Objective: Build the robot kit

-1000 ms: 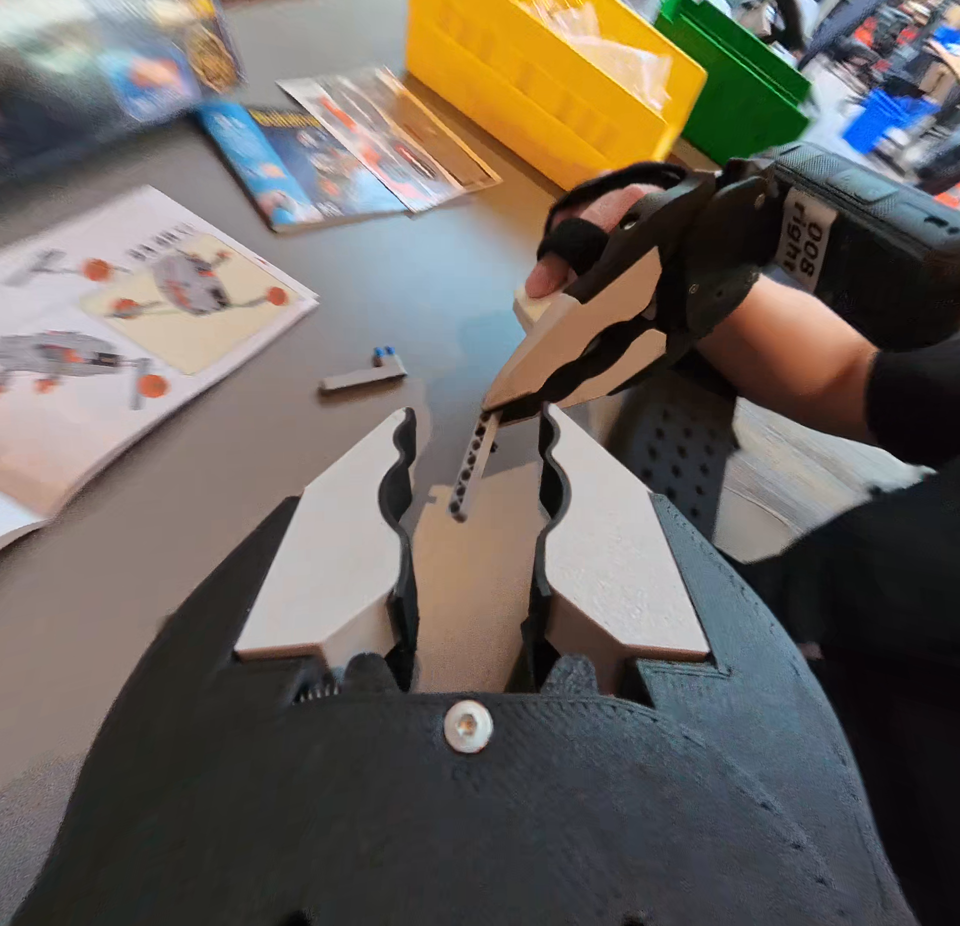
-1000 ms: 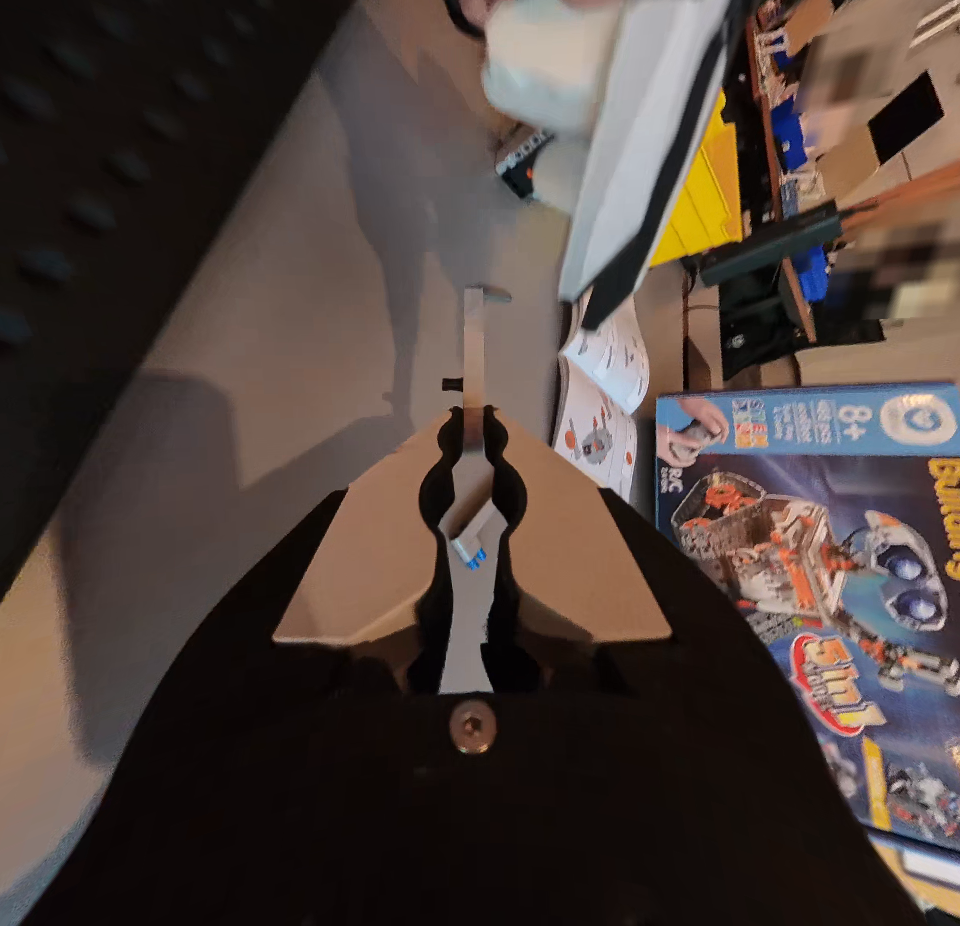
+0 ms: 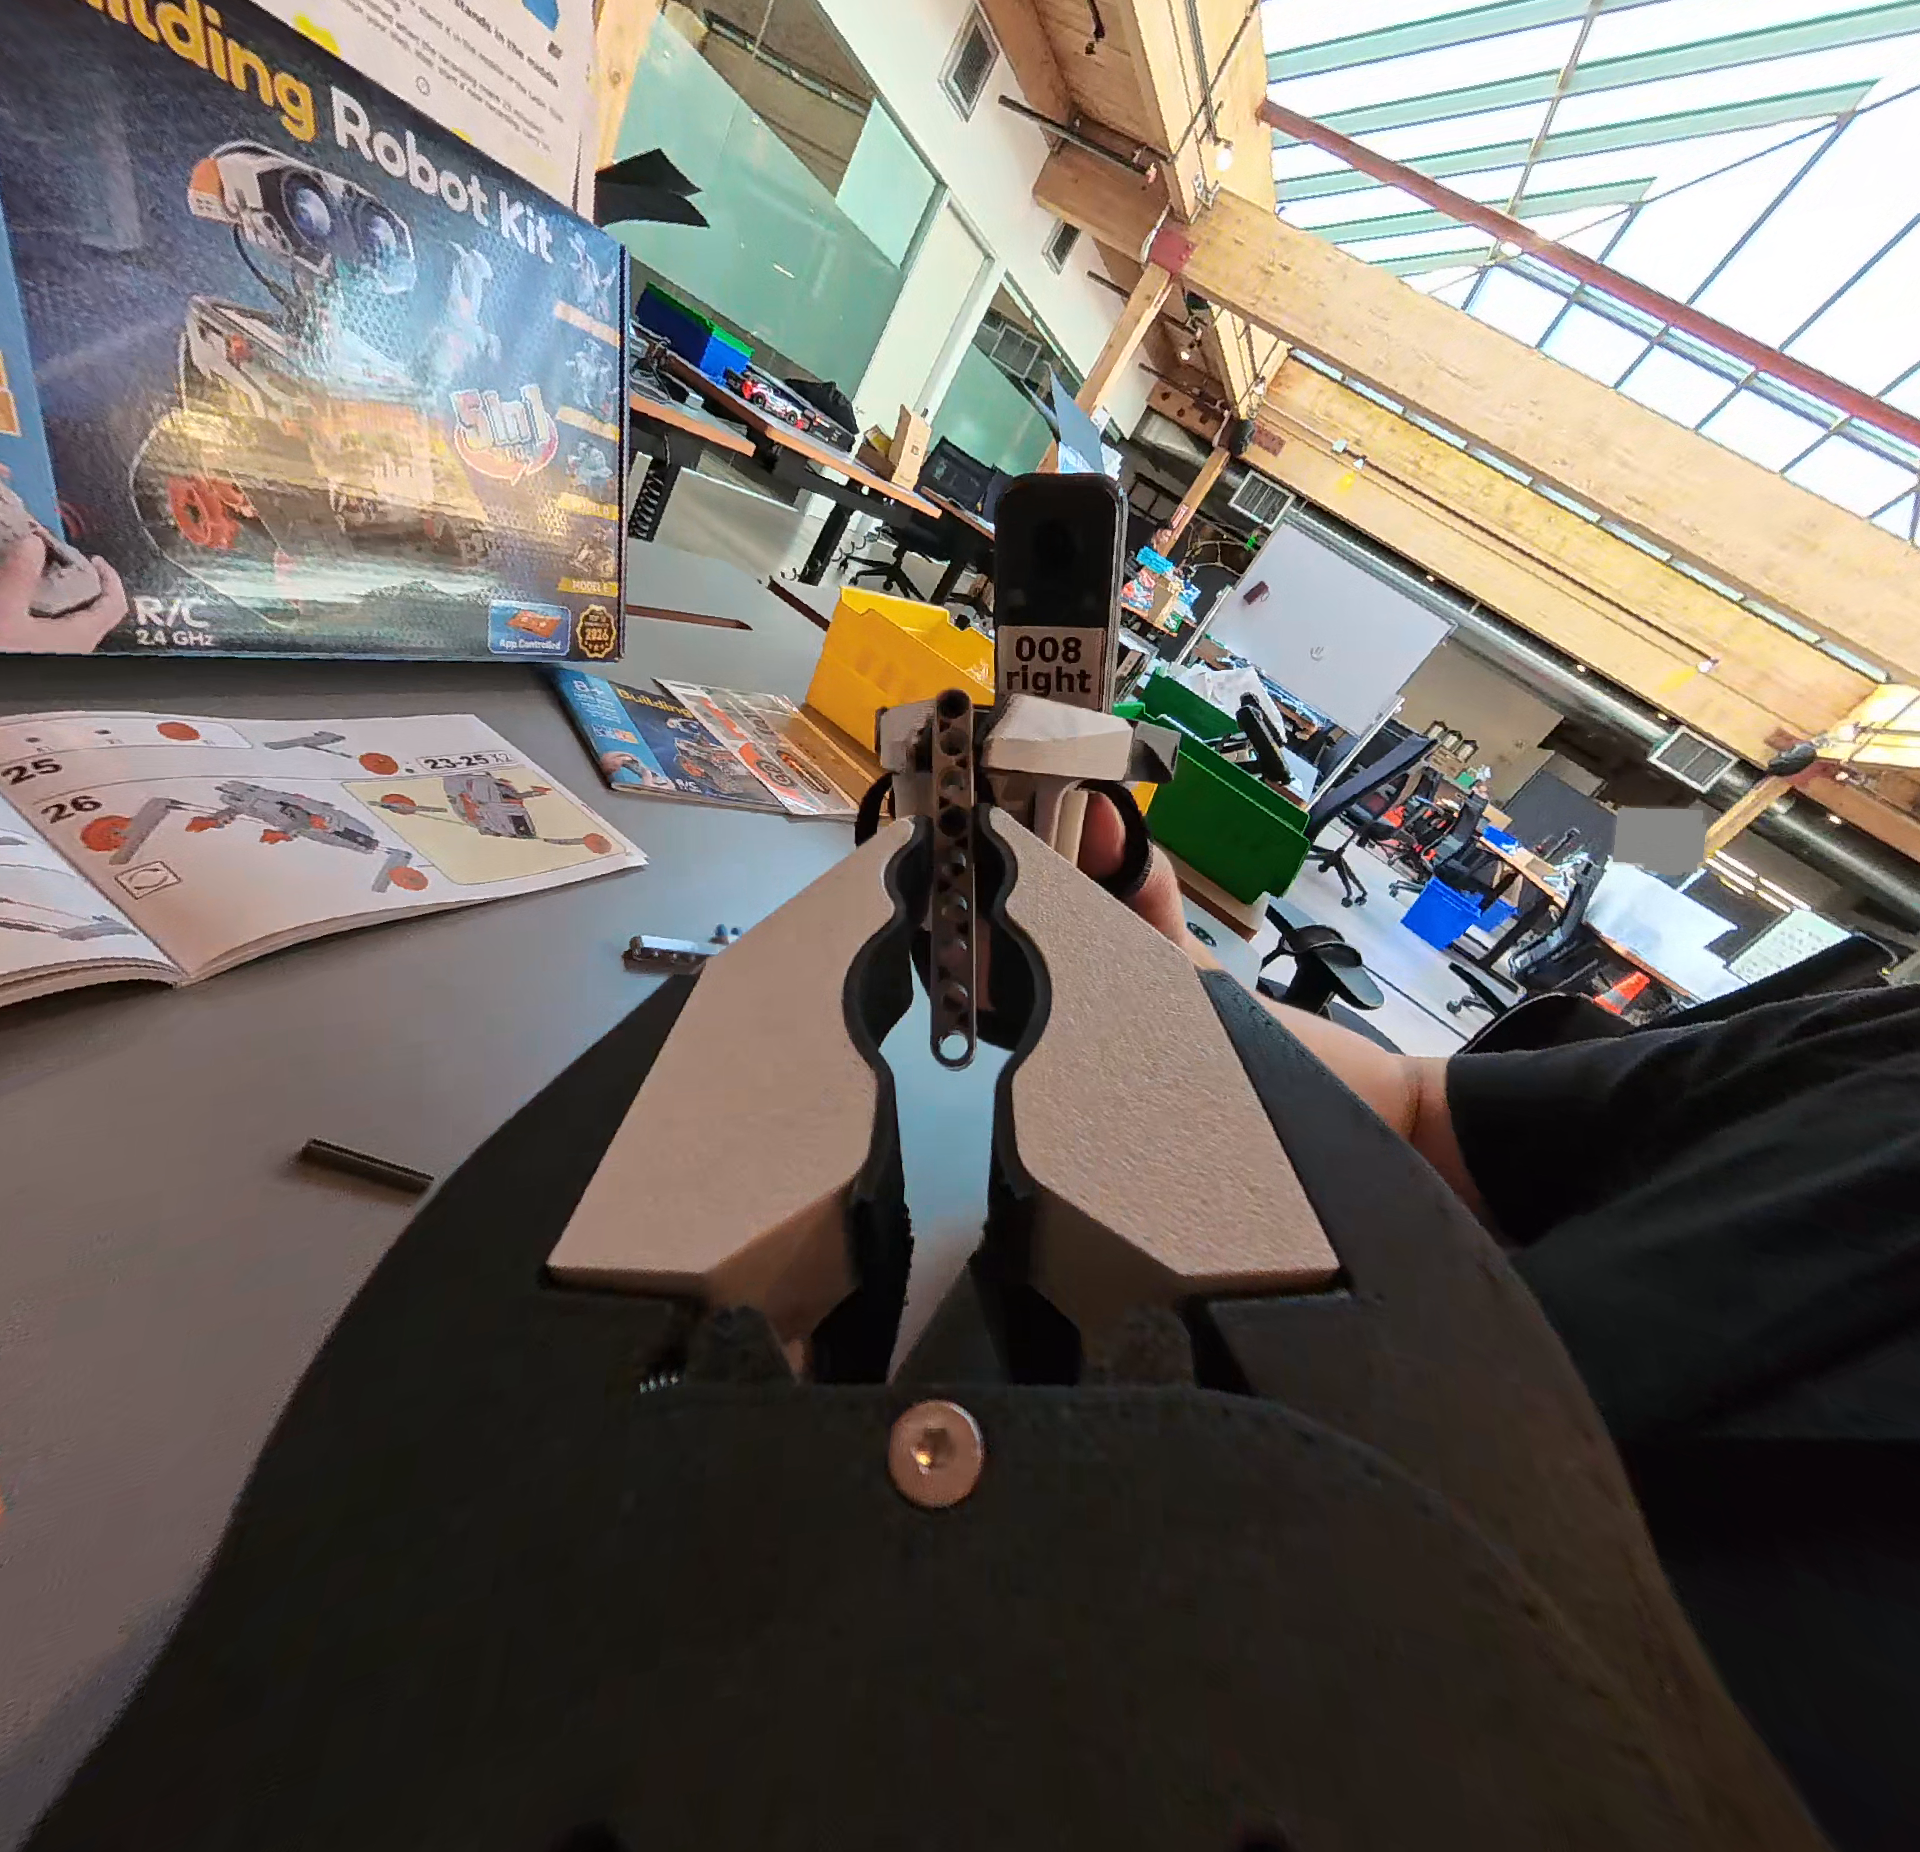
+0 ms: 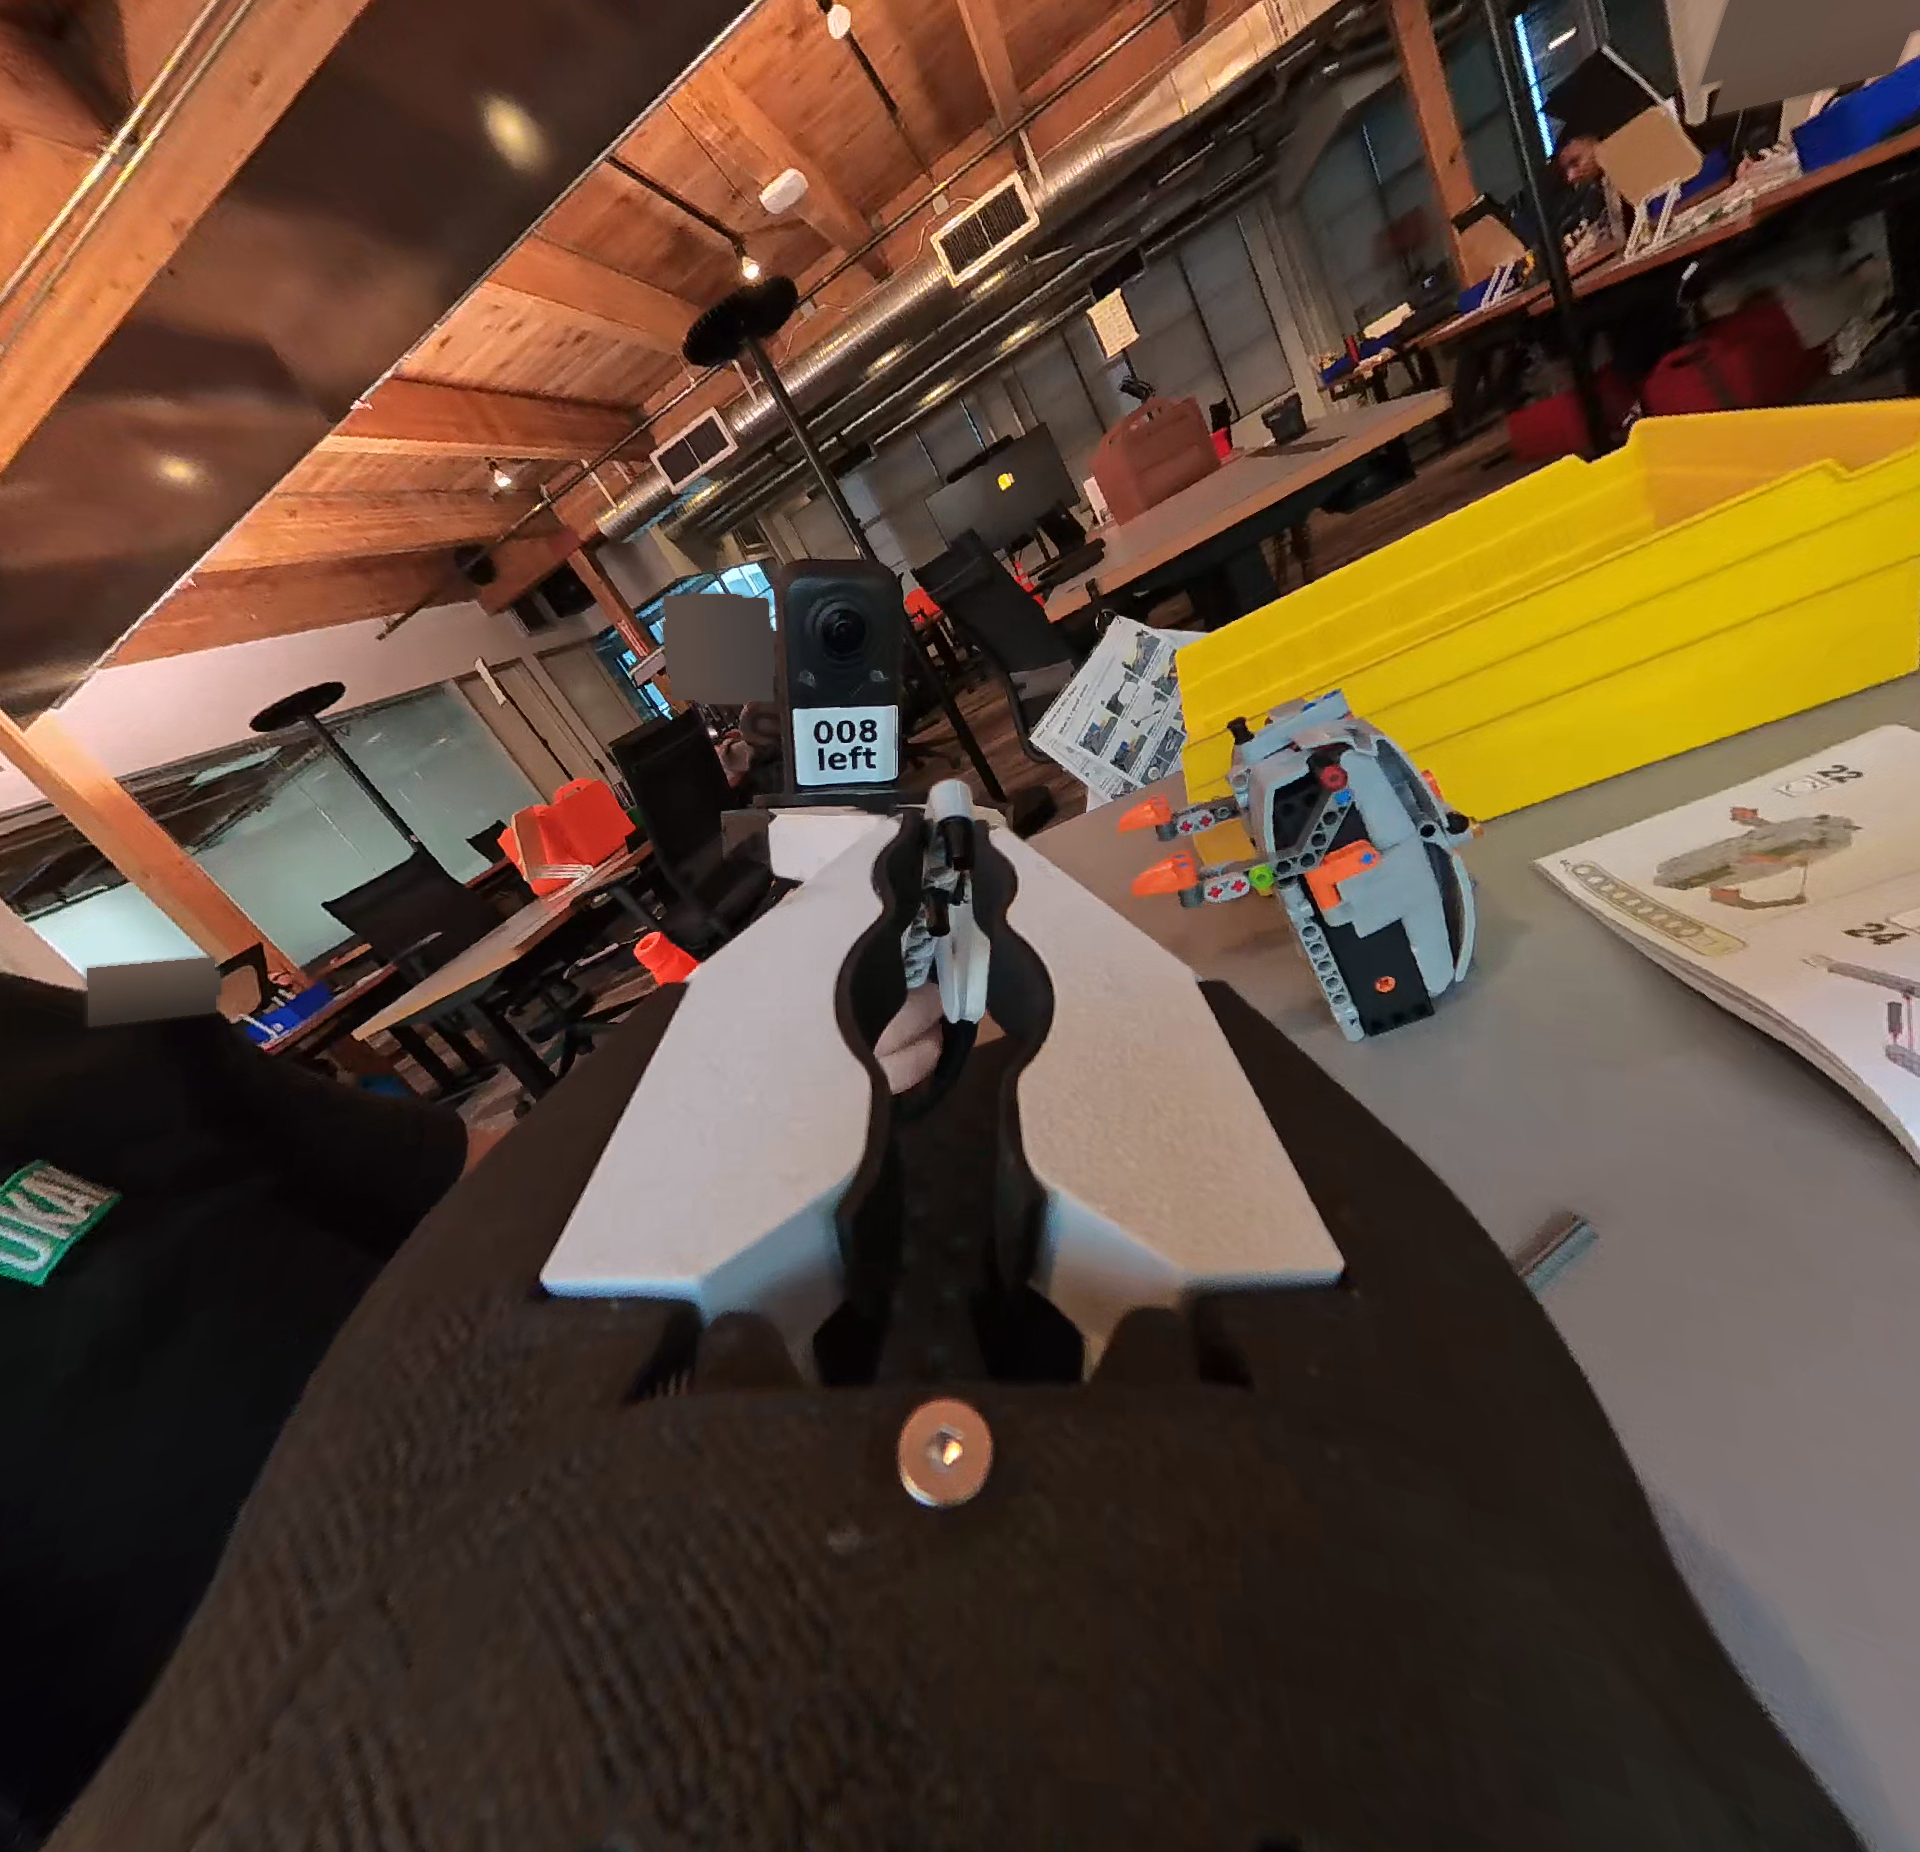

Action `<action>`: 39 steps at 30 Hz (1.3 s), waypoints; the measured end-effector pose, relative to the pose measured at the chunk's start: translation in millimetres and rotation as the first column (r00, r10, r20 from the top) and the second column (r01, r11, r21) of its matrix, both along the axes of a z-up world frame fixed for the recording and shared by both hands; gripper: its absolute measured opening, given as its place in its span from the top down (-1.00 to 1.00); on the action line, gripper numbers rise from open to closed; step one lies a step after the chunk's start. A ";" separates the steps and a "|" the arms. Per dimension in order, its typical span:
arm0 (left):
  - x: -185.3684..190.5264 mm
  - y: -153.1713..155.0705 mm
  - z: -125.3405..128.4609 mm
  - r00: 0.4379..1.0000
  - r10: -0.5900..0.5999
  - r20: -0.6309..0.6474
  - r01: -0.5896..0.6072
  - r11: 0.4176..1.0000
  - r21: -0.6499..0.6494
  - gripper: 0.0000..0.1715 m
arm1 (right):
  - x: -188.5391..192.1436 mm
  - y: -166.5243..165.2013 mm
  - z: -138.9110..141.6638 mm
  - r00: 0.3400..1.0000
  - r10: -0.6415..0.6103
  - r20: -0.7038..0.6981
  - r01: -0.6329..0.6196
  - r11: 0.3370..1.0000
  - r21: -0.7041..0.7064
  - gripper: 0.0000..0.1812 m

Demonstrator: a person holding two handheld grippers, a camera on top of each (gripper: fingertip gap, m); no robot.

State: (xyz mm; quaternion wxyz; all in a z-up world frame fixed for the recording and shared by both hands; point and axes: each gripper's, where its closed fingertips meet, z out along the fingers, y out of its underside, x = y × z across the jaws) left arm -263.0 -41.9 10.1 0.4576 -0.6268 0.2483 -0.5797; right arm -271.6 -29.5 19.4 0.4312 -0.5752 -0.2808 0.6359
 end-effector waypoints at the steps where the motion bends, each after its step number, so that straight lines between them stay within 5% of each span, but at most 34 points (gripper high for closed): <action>1: 1.4 -0.8 -2.5 1.000 -0.009 -0.001 0.009 1.000 -0.005 0.94 | 1.2 -1.2 -2.4 1.000 0.011 0.003 -0.011 1.000 -0.009 0.93; 5: 11.5 -4.9 -11.2 0.995 -0.098 -0.010 0.097 0.993 -0.062 0.74 | 6.6 -4.2 -13.4 0.998 0.042 0.046 -0.041 0.999 -0.030 0.94; 11: 23.5 -7.0 -21.9 0.977 -0.166 -0.135 0.163 0.986 -0.031 0.94 | 14.4 -7.5 -18.4 0.995 0.090 0.053 -0.087 0.995 -0.053 0.94; 15: 25.2 -1.0 -15.4 0.987 -0.154 -0.047 0.150 0.985 -0.082 0.94 | 31.4 -2.6 -6.0 0.998 0.063 -0.021 -0.063 0.998 0.005 0.81; 18: 22.8 1.2 -14.2 0.988 -0.152 0.026 0.154 0.979 -0.130 0.94 | 53.2 3.7 -12.4 0.996 -0.011 0.094 -0.002 0.991 0.135 0.82; 20: 20.1 2.9 -17.0 0.990 -0.136 0.040 0.140 0.978 -0.157 0.94 | 85.9 34.0 -31.1 0.915 -0.285 0.286 0.205 0.938 0.279 0.82; 22: 17.8 2.1 -18.3 0.991 -0.124 0.050 0.131 0.976 -0.172 0.94 | 136.9 63.7 -44.3 0.712 -0.584 0.390 0.418 0.799 0.432 0.81; 23: 17.4 2.0 -21.1 0.993 -0.116 0.039 0.121 0.976 -0.181 0.94 | 153.5 67.1 -50.9 0.645 -0.640 0.418 0.455 0.761 0.463 0.78; 25: 18.8 3.1 -29.9 0.995 -0.100 -0.003 0.097 0.976 -0.195 0.94 | 163.4 62.4 -71.6 0.614 -0.624 0.483 0.467 0.781 0.416 0.75; 27: 22.7 3.0 -35.8 0.994 -0.104 -0.027 0.096 0.974 -0.206 0.94 | 158.3 53.2 -100.8 0.603 -0.553 0.575 0.414 0.833 0.367 0.70; 31: 30.8 1.6 -41.6 0.992 -0.121 -0.039 0.110 0.969 -0.222 0.94 | 156.2 59.1 -150.0 0.414 -0.533 0.738 0.254 0.846 0.469 0.67; 33: 34.0 -0.8 -45.1 0.989 -0.141 -0.048 0.126 0.964 -0.233 0.94 | 151.8 63.7 -166.9 0.372 -0.493 0.787 0.177 0.869 0.461 0.66; 36: 36.1 -4.9 -47.6 0.984 -0.172 -0.045 0.155 0.953 -0.260 0.94 | 143.4 64.0 -179.1 0.378 -0.420 0.825 0.088 0.904 0.419 0.77; 39: 35.1 -6.7 -49.8 0.981 -0.187 -0.049 0.166 0.946 -0.278 0.94 | 125.5 49.8 -180.8 0.450 -0.313 0.836 -0.101 0.912 0.397 0.88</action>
